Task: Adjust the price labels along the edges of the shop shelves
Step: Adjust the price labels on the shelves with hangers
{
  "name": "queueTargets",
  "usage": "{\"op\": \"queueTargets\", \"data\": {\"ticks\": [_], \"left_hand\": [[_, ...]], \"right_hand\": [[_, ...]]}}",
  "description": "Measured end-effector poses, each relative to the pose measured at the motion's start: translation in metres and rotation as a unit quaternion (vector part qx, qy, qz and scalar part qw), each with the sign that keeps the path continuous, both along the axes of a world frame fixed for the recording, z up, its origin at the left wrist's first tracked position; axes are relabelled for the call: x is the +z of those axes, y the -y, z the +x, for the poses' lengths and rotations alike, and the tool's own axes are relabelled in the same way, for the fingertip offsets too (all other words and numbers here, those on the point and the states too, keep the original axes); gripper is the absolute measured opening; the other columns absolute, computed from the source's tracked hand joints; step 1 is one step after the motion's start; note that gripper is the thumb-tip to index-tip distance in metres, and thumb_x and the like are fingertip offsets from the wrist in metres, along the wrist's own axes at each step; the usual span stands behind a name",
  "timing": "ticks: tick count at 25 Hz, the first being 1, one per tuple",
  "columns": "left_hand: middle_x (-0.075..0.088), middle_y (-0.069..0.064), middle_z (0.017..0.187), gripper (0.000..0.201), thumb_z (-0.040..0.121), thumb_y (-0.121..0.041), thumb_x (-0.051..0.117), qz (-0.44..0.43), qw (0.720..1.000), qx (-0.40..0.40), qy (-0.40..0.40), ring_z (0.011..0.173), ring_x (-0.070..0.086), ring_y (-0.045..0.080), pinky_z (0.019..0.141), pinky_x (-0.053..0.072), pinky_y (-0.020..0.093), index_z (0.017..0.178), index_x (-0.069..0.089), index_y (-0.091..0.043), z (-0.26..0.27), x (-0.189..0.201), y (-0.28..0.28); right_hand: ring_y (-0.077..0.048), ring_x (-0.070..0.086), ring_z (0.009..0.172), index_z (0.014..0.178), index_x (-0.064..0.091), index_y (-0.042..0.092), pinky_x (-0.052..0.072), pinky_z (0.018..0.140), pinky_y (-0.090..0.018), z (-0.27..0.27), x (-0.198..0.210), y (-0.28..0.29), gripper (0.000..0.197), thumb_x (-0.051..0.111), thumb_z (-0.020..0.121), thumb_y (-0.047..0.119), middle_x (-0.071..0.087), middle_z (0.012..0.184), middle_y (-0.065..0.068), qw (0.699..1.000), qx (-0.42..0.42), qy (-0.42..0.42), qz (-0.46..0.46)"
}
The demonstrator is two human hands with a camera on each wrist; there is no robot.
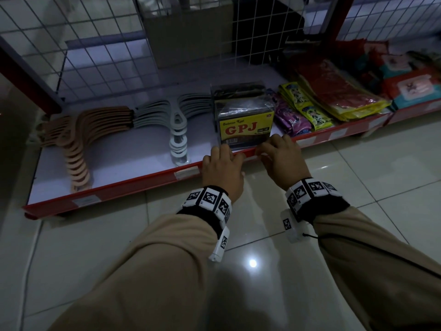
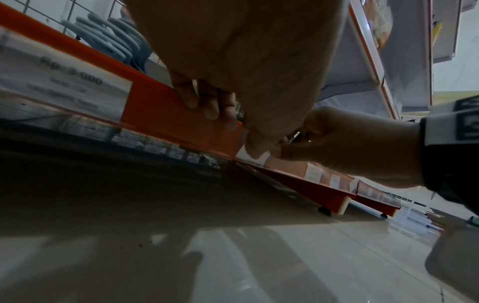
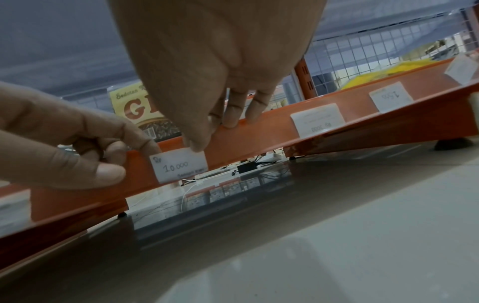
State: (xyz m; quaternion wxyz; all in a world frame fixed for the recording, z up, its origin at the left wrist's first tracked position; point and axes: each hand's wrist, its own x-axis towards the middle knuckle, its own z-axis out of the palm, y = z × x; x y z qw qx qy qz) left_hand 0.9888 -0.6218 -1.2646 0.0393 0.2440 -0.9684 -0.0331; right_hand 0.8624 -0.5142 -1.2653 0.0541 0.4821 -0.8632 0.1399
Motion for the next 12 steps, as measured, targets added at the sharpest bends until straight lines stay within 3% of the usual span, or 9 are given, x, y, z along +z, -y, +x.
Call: {"op": "queueTargets", "data": {"ticks": [6, 12], "left_hand": [[0.042, 0.007, 0.12, 0.041, 0.089, -0.033, 0.055, 0.012, 1.0, -0.009, -0.006, 0.111, 0.038, 0.028, 0.09, 0.034, 0.039, 0.127, 0.044, -0.023, 0.005, 0.002, 0.001], [0.041, 0.008, 0.124, 0.044, 0.088, -0.032, 0.056, 0.029, 0.999, 0.001, 0.016, 0.114, 0.037, 0.029, 0.092, 0.034, 0.039, 0.128, 0.044, -0.02, 0.007, 0.009, -0.002]], "right_hand": [[-0.036, 0.053, 0.087, 0.098, 0.067, 0.01, 0.042, 0.078, -0.045, 0.006, -0.005, -0.001, 0.014, 0.061, 0.086, 0.013, 0.06, 0.098, -0.016, 0.999, -0.01, -0.004, -0.042], [-0.034, 0.05, 0.095, 0.109, 0.058, 0.008, 0.043, 0.08, -0.045, 0.011, -0.008, -0.003, 0.033, 0.061, 0.076, 0.012, 0.056, 0.106, -0.015, 0.997, -0.03, 0.051, -0.056]]}}
